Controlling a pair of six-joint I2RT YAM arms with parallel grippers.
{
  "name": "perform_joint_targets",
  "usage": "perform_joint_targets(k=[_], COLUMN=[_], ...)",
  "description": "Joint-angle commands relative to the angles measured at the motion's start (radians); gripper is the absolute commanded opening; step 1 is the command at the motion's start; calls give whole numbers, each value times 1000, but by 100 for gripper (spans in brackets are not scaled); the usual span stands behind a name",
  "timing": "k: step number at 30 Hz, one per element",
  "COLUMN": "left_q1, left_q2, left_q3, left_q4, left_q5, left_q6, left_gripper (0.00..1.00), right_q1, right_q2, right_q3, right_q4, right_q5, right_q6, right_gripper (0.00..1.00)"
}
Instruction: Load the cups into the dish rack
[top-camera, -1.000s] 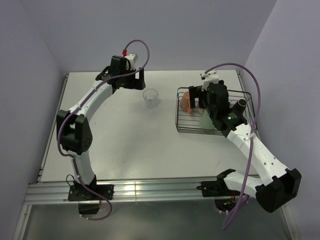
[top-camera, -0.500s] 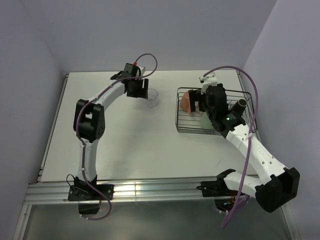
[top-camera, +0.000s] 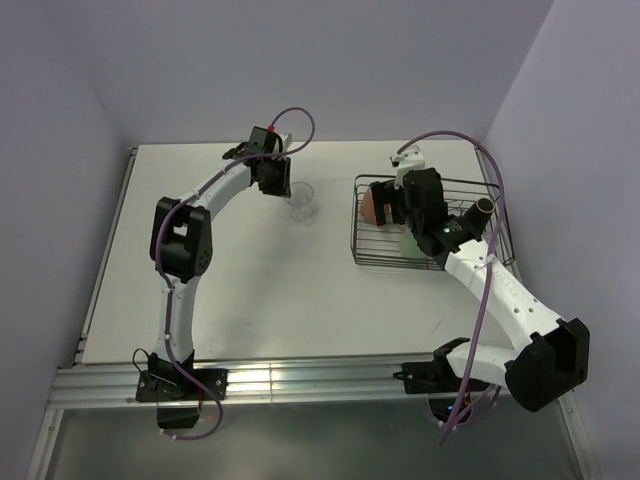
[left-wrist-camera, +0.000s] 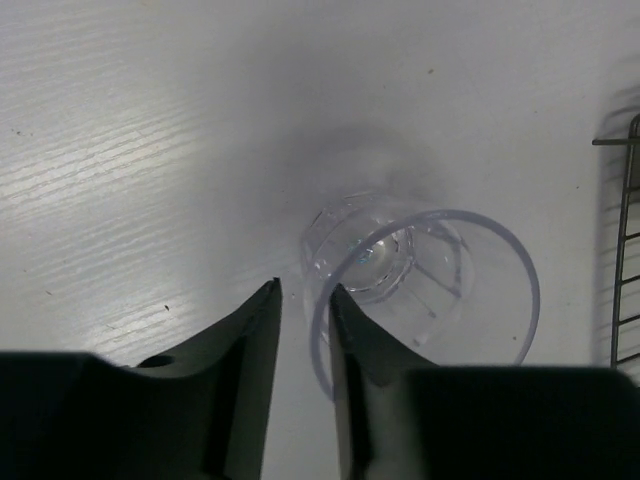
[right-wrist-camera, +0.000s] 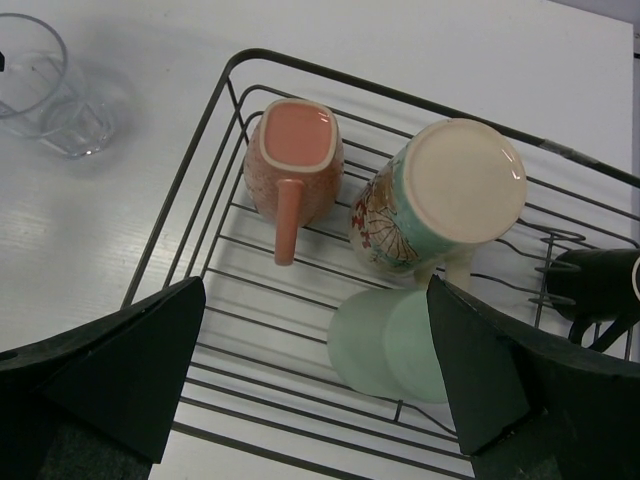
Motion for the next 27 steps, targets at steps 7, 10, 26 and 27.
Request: perform_joint_targets(k=[7, 10, 26, 27], left_q1=[4, 22, 89, 89], left_q2=[-31, -66, -798, -865], left_q3=[19, 33, -303, -363], left_q4=[-19, -63, 169, 209], left_q5=[98, 166, -8, -13], left_q6=[-21, -21, 225, 228], left_gripper=[3, 0, 0, 0], right_q1=[-19, -39, -120, -120], right_q2=[14, 11, 88, 99], right_q3=[57, 91, 436, 466], right_q4=[-24, -53, -313, -313], right_q5=[-22, -33, -491, -534], right_q6=[-3, -13, 87, 95], right_gripper=[100, 100, 100, 100])
